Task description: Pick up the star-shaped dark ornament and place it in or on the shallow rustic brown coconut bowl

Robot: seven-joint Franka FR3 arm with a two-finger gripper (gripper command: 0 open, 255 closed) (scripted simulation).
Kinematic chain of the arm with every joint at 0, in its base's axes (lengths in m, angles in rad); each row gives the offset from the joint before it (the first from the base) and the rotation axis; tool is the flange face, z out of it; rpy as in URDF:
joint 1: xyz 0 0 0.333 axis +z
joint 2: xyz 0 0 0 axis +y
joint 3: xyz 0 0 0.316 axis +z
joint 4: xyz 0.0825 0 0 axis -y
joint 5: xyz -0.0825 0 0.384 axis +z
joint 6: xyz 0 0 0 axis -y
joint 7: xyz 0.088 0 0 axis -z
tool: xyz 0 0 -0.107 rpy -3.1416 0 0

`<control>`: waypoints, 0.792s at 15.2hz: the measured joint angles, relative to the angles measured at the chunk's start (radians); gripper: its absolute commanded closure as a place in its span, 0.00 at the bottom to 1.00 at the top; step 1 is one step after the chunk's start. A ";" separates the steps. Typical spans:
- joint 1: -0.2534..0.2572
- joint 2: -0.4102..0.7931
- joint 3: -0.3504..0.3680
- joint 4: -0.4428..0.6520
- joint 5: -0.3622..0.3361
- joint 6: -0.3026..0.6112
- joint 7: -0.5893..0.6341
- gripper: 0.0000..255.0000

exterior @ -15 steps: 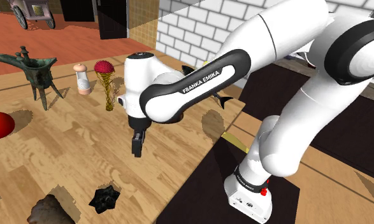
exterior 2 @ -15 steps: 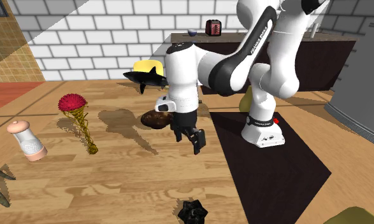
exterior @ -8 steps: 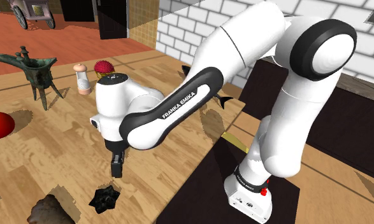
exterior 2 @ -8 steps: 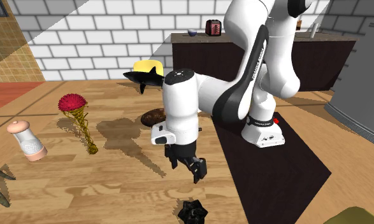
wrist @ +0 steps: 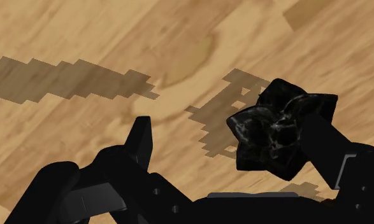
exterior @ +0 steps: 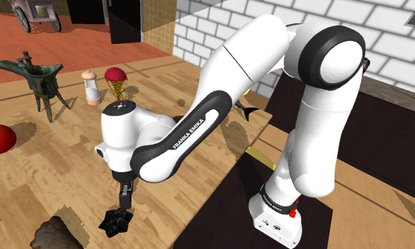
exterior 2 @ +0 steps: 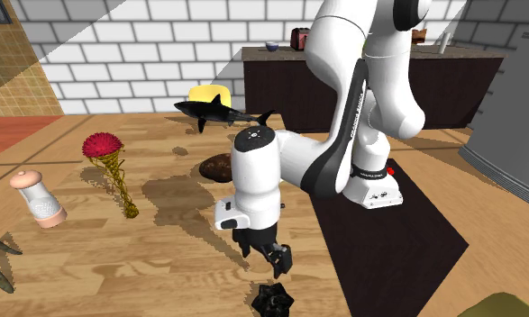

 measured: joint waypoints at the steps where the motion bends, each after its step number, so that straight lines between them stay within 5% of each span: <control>1: 0.003 0.011 -0.003 0.001 -0.007 0.009 0.005 0.00; 7: 0.004 0.018 -0.005 -0.003 -0.011 0.020 0.008 0.00; 8: 0.004 0.018 -0.005 -0.003 -0.011 0.020 0.008 1.00; 12: 0.004 0.018 -0.005 -0.003 -0.011 0.020 0.008 1.00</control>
